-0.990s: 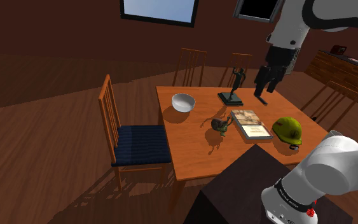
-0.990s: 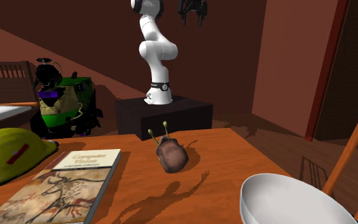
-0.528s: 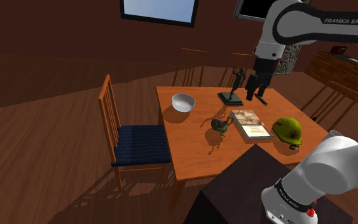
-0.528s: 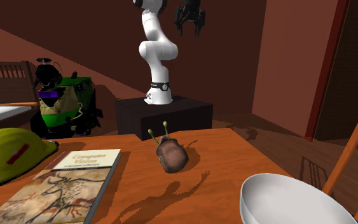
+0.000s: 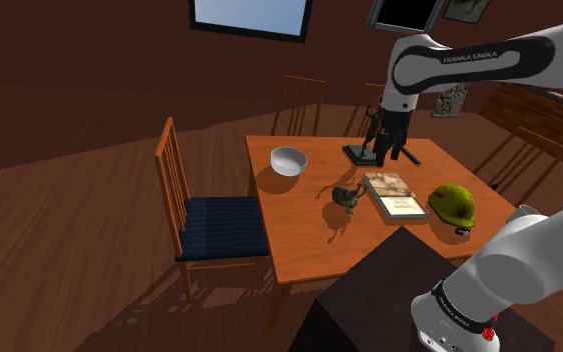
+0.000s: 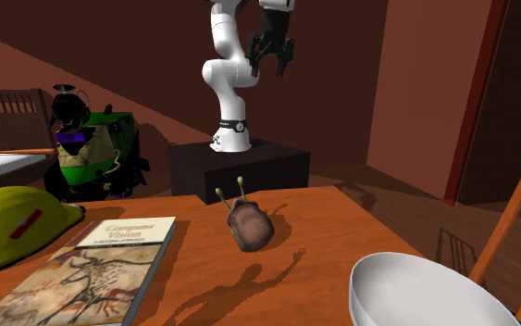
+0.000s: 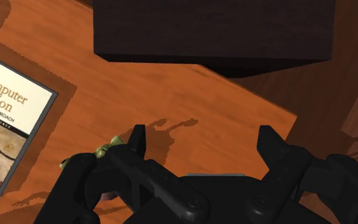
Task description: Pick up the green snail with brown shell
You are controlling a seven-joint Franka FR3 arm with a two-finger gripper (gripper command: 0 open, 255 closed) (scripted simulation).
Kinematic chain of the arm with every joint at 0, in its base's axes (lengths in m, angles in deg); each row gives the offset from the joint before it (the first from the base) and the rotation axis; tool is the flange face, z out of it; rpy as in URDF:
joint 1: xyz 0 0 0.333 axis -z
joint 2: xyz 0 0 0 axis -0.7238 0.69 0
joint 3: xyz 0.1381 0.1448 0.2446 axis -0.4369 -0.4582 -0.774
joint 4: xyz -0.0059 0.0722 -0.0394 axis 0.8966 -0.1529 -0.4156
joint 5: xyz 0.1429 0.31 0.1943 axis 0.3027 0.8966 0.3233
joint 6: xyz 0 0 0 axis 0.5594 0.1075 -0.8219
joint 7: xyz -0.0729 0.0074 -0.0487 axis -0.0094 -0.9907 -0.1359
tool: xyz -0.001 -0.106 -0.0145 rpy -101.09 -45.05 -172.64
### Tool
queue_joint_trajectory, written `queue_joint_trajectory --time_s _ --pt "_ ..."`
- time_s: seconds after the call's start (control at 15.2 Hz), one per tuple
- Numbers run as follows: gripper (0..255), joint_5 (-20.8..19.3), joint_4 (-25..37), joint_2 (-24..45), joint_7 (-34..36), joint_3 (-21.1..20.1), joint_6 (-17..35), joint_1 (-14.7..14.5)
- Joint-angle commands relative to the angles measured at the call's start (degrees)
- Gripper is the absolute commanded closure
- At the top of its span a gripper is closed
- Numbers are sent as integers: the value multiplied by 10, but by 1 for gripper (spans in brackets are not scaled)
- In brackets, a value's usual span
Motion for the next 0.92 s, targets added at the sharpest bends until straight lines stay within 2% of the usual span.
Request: queue_joint_trajectory --time_s 0.0,0.4,0.86 --pt "0 -7 11 46 -20 10 24 4" --pt "0 -20 59 176 -73 33 74 18" --pt "0 -25 147 336 -129 47 111 40"
